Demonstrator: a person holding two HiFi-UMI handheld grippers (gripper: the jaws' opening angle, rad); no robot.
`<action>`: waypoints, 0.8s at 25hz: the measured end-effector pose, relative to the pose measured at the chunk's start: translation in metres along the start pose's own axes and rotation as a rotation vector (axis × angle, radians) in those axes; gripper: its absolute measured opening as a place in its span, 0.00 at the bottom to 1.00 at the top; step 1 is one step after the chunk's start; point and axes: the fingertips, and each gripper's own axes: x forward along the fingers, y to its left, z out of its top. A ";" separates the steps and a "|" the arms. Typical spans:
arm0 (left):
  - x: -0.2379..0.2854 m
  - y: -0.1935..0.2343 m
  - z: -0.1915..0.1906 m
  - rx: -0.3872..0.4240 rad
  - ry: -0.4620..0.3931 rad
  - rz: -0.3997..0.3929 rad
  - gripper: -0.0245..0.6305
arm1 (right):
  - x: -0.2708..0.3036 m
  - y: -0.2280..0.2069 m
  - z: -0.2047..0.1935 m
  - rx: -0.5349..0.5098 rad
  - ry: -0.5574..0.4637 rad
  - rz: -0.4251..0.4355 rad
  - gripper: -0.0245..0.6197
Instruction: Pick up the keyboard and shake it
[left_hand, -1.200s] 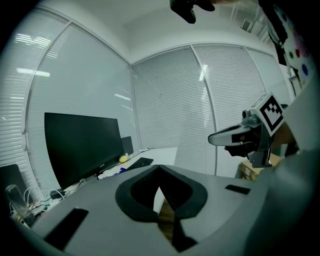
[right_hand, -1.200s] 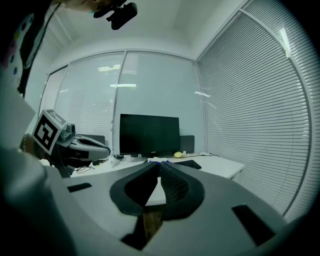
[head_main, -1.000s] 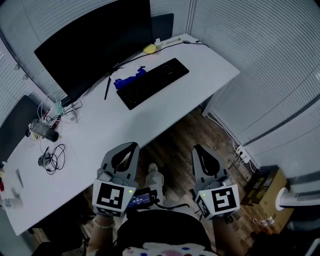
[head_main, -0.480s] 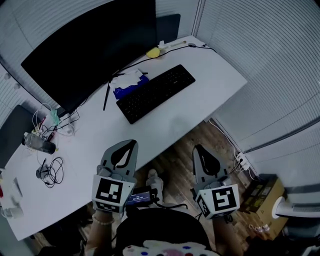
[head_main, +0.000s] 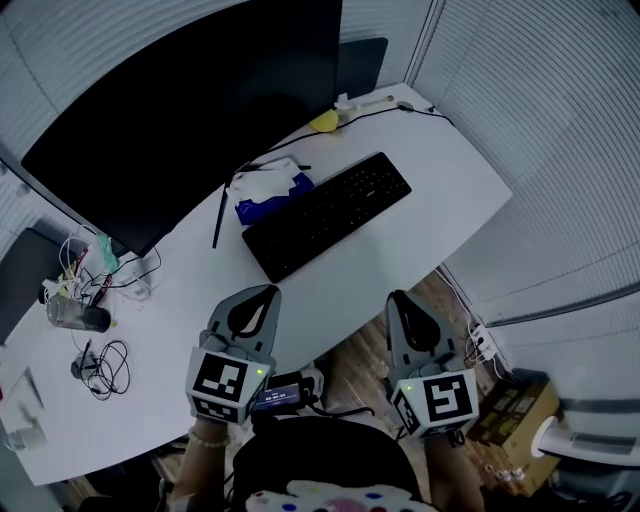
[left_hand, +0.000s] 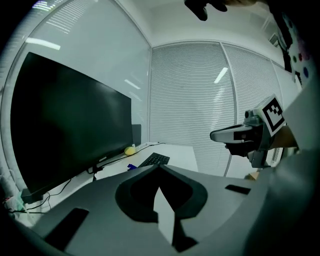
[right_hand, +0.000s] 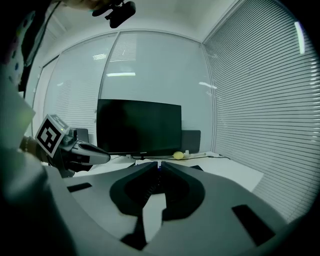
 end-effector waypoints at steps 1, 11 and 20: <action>0.003 0.006 -0.003 -0.011 0.010 0.006 0.06 | 0.007 0.001 0.001 -0.002 0.005 0.004 0.11; 0.027 0.061 -0.043 -0.257 0.100 0.079 0.07 | 0.050 0.009 -0.002 0.004 0.059 0.045 0.11; 0.052 0.082 -0.071 -0.412 0.157 0.135 0.23 | 0.088 0.008 -0.003 -0.011 0.084 0.158 0.11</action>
